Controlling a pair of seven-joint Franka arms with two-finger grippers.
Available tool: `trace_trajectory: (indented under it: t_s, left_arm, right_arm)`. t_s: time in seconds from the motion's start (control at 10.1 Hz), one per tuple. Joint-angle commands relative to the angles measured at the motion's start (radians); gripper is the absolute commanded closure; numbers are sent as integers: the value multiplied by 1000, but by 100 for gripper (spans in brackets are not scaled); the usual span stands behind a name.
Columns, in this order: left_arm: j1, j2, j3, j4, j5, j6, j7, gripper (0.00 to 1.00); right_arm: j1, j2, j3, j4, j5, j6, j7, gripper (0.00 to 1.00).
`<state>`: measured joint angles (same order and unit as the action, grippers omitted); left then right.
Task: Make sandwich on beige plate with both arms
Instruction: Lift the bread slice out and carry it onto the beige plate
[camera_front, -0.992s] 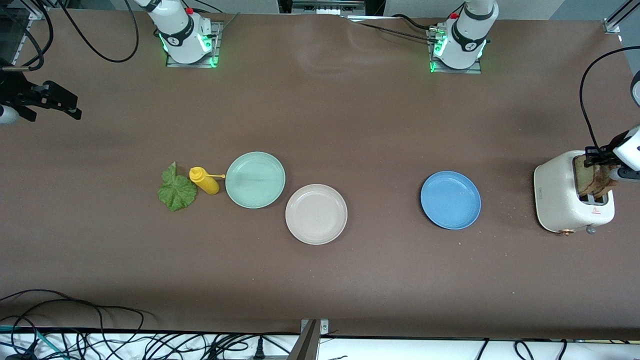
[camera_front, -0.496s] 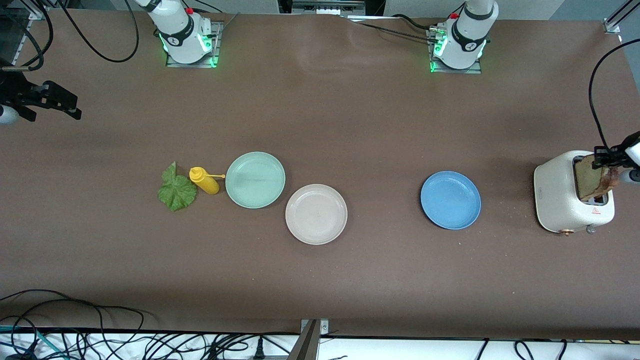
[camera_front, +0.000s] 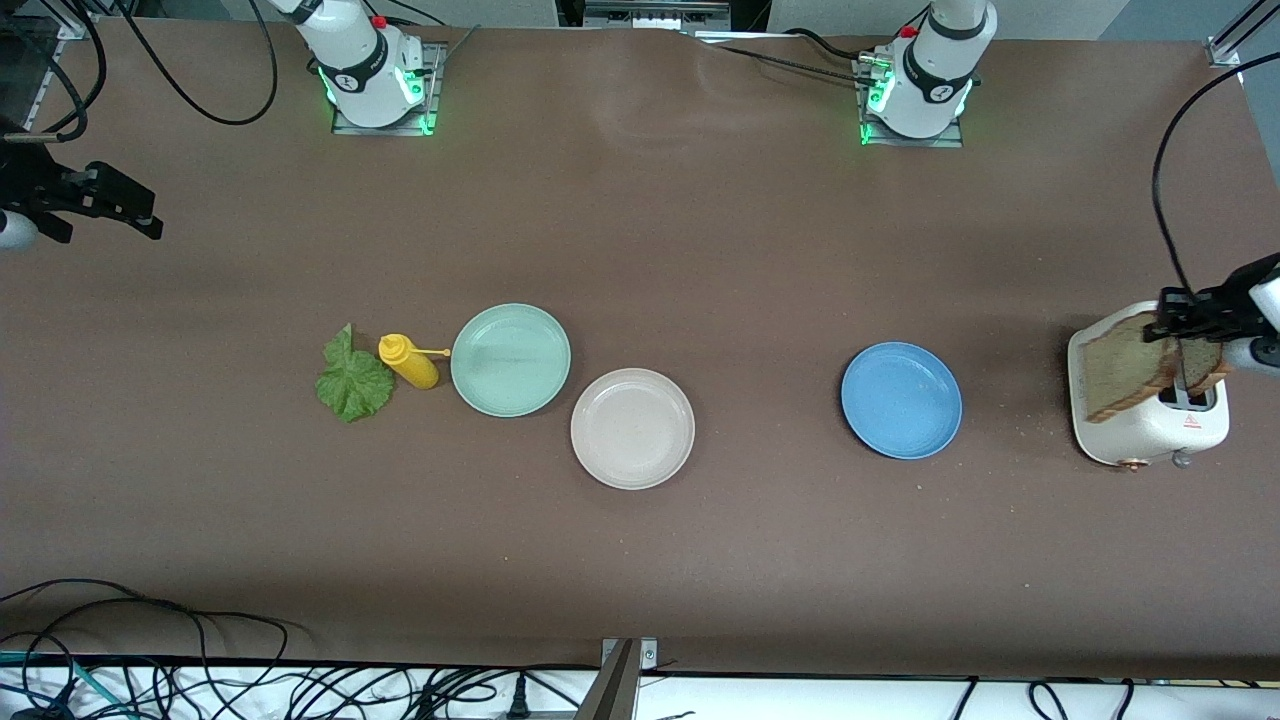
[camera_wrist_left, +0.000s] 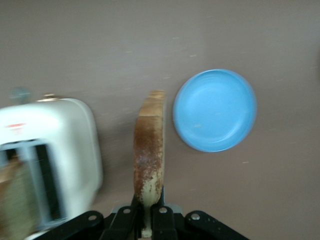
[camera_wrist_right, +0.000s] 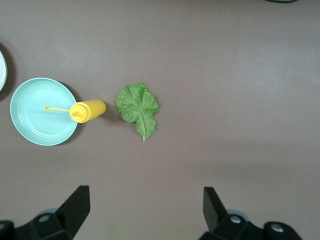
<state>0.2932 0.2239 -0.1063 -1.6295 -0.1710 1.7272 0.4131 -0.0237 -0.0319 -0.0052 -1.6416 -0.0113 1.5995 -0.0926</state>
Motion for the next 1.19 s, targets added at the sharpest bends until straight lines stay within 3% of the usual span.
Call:
trace_trajectory:
  t_s: [0.0, 0.4, 0.6, 0.99, 1.09]
  left_arm:
    - [-5, 63, -28, 33, -210, -29, -13, 100]
    - [-107, 159, -50, 34, -442, -28, -107, 100]
    - [-143, 234, -97, 56, -543, -14, -86, 100]
    - [-278, 395, -101, 83, -844, 8, -79, 100]
    - [-340, 400, -96, 83, -857, 29, -80, 100]
  right_arm:
    - [1, 0, -1, 11, -9, -12, 1, 0]
    - [-1, 0, -2, 11, -7, -12, 1, 0]
    - [-1, 0, -6, 11, -7, -12, 1, 0]
    - [-2, 0, -7, 11, -7, -12, 1, 0]
    - [-2, 1, -22, 11, -7, -12, 1, 0]
